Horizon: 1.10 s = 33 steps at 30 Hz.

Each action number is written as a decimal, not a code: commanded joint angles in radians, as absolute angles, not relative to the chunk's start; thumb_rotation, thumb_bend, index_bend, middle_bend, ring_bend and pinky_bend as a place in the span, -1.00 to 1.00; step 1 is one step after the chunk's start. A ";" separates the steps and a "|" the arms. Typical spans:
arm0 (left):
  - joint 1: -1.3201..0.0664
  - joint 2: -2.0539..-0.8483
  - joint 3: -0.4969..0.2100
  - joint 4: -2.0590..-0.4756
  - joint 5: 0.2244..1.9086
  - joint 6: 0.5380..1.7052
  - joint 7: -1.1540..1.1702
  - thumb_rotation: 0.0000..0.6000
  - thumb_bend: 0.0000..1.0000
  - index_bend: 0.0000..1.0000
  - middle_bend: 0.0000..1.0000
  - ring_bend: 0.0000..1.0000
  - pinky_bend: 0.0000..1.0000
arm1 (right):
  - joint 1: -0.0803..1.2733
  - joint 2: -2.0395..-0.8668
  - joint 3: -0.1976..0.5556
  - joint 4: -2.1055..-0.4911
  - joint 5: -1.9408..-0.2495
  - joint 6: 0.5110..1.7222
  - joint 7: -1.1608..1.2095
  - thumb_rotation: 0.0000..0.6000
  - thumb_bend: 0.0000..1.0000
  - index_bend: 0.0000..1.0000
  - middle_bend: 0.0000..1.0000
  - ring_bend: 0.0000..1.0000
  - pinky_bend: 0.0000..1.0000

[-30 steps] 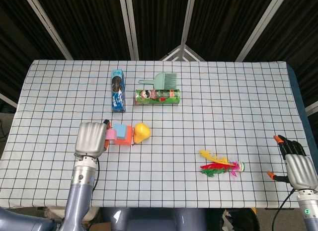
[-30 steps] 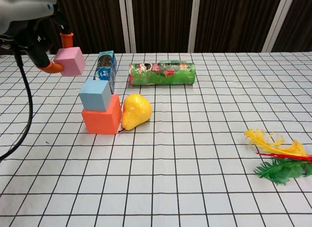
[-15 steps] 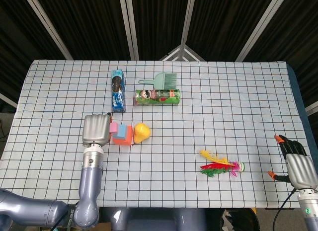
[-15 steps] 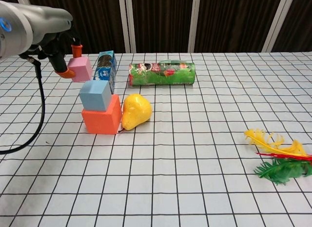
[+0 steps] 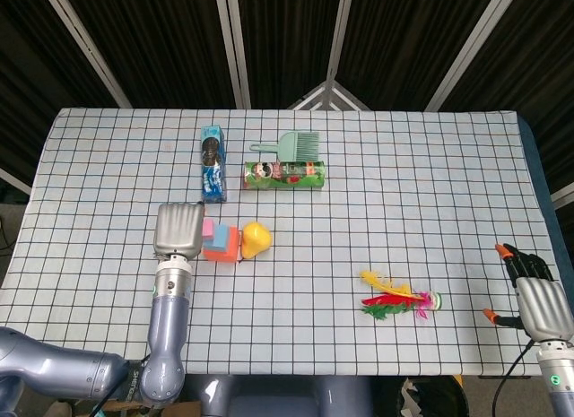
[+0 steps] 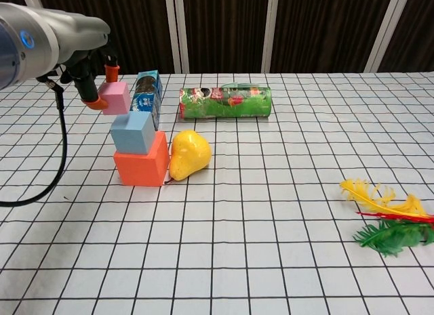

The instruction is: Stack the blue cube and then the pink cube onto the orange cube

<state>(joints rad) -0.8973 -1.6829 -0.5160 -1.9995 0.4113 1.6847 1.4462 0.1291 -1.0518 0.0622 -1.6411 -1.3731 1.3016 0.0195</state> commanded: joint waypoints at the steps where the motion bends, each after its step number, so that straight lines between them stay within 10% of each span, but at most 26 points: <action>1: -0.908 -1.679 -0.509 -1.991 0.397 1.682 1.437 1.00 -0.26 -0.11 0.58 0.47 0.75 | 0.130 -1.052 0.062 -1.641 -1.373 1.302 0.019 1.00 -0.65 -0.92 -0.83 -0.78 -0.84; 33: -0.994 -1.684 -0.421 -1.923 0.347 1.668 1.350 1.00 -0.26 -0.12 0.58 0.46 0.74 | 0.128 -1.046 0.062 -1.647 -1.366 1.299 0.021 1.00 -0.65 -0.92 -0.83 -0.78 -0.84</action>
